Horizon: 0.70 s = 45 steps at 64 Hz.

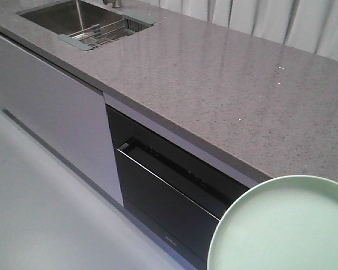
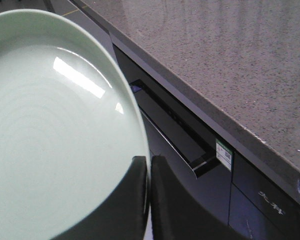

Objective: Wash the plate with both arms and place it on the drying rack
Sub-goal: 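Drive the base along the aisle holding the plate in the right gripper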

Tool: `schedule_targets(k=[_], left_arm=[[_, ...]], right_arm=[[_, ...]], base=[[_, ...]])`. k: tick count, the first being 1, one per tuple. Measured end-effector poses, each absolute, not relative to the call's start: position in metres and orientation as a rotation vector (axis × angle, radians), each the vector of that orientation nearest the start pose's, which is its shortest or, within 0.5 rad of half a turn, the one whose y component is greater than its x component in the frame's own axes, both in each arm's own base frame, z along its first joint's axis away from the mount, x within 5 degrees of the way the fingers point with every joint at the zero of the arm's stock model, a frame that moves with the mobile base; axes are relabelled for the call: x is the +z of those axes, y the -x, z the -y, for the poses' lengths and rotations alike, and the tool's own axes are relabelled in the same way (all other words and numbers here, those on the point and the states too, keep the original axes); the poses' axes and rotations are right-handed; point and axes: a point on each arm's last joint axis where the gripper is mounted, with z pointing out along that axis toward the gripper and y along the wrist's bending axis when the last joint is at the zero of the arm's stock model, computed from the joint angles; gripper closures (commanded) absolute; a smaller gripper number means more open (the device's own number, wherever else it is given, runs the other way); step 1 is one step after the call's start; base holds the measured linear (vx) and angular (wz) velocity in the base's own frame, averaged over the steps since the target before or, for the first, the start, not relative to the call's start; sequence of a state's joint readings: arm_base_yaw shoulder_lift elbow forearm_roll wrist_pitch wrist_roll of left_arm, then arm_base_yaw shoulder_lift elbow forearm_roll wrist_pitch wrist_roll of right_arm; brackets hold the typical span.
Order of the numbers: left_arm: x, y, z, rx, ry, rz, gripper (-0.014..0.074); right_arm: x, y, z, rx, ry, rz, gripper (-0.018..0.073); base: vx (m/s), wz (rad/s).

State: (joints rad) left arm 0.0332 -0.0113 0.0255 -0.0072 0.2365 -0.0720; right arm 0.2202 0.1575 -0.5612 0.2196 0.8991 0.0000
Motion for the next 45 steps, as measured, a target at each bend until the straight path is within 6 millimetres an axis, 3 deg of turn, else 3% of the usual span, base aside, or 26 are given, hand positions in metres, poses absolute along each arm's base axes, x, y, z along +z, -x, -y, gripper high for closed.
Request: schedule_targets(k=[45], left_arm=[[0.1837,-0.0554,-0.0017,-0.035,0.096,-1.732,0.0603]], right_arm=[[0.3083,-0.0168,-0.0197,0.402,0.194,-1.974,0.0561]], base=[[0.0,0.39]])
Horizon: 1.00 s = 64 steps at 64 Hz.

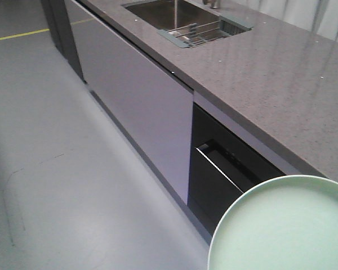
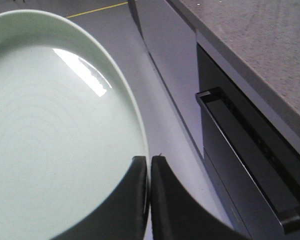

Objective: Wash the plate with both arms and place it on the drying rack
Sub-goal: 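Drive the base along the aisle holding the plate in the right gripper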

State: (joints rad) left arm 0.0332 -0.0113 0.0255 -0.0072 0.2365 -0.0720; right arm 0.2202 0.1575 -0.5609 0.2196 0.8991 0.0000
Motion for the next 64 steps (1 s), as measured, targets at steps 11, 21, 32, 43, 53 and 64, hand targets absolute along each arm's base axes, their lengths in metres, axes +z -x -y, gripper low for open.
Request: schedule_targets(k=[11,21,32,43,53,64], left_arm=[[0.1837,-0.0554,-0.0017,-0.035,0.096,-1.732,0.0603],[0.1837,-0.0554,-0.0017,-0.035,0.096,-1.732,0.0603],[0.1837,-0.0554,-0.0017,-0.035,0.096,-1.732,0.0603],[0.1837,-0.0554,-0.0017,-0.035,0.096,-1.732,0.0603],[0.1837,-0.0554,-0.0017,-0.035,0.096,-1.732,0.0603],[0.1837,-0.0554,-0.0017,-0.035,0.096,-1.732,0.0603]], right_arm=[[0.3083,-0.0168,-0.0197,0.402,0.194,-1.974,0.0561],[0.3083,-0.0168,-0.0197,0.402,0.194,-1.974,0.0561],[0.3083,-0.0168,-0.0197,0.402,0.194,-1.974,0.0561],[0.3083,-0.0168,-0.0197,0.402,0.194,-1.974,0.0561],[0.3083,-0.0168,-0.0197,0.402,0.194,-1.974,0.0561],[0.3083,-0.0168,-0.0197,0.402,0.194,-1.974,0.0561]], base=[[0.07,0.59],[0.09,0.63],[0.12,0.61],[0.13,0.56],[0.15,0.49],[0.16,0.44]])
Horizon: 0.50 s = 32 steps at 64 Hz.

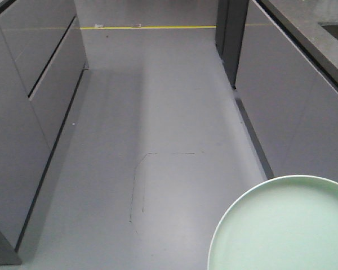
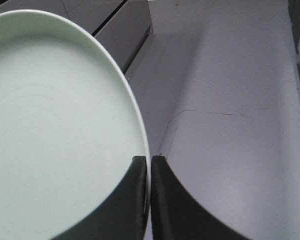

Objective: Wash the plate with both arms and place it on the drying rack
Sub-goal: 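Drive the base along the aisle holding the plate in the right gripper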

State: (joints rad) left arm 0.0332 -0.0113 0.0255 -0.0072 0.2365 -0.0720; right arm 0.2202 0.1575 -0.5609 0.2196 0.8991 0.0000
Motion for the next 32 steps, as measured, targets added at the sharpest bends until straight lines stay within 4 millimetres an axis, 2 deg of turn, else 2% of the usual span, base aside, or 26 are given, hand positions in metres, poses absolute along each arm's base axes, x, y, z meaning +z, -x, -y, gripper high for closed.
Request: schedule_targets(k=[17,32], left_arm=[[0.1837,-0.0554,-0.0017,-0.035,0.096,-1.732,0.0603],[0.1837,-0.0554,-0.0017,-0.035,0.096,-1.732,0.0603]], right_arm=[[0.3083,-0.0168,-0.0197,0.402,0.194,-1.974,0.0561],[0.3083,-0.0168,-0.0197,0.402,0.194,-1.974,0.0561]], base=[[0.18,0.34],[0.21,0.19]])
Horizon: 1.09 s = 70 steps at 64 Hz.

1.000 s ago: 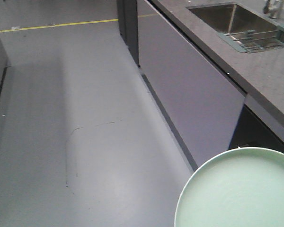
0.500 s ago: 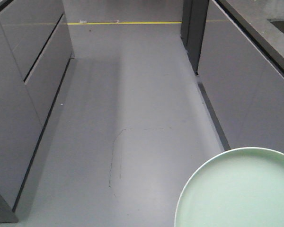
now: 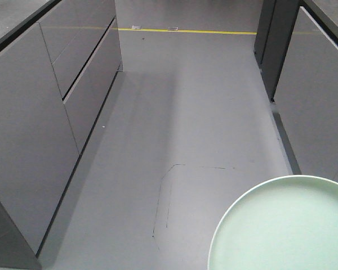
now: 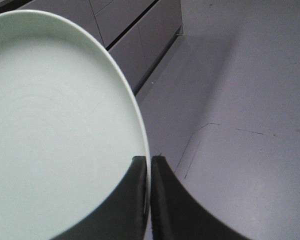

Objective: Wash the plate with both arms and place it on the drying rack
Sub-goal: 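Drive the base along the aisle holding the plate in the right gripper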

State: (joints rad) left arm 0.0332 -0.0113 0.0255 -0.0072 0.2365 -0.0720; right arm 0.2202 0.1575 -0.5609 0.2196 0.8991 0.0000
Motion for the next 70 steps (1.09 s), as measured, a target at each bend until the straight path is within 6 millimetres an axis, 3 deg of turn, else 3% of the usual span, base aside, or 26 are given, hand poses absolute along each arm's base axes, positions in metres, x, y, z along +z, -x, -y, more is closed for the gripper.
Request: schedule_targets(k=[70], left_arm=[[0.1837,-0.0554,-0.0017,-0.035,0.096,-1.732,0.0603]], right_arm=[[0.3083,-0.0168,-0.0197,0.402,0.194,-1.974,0.0561]], base=[[0.29,0.05]])
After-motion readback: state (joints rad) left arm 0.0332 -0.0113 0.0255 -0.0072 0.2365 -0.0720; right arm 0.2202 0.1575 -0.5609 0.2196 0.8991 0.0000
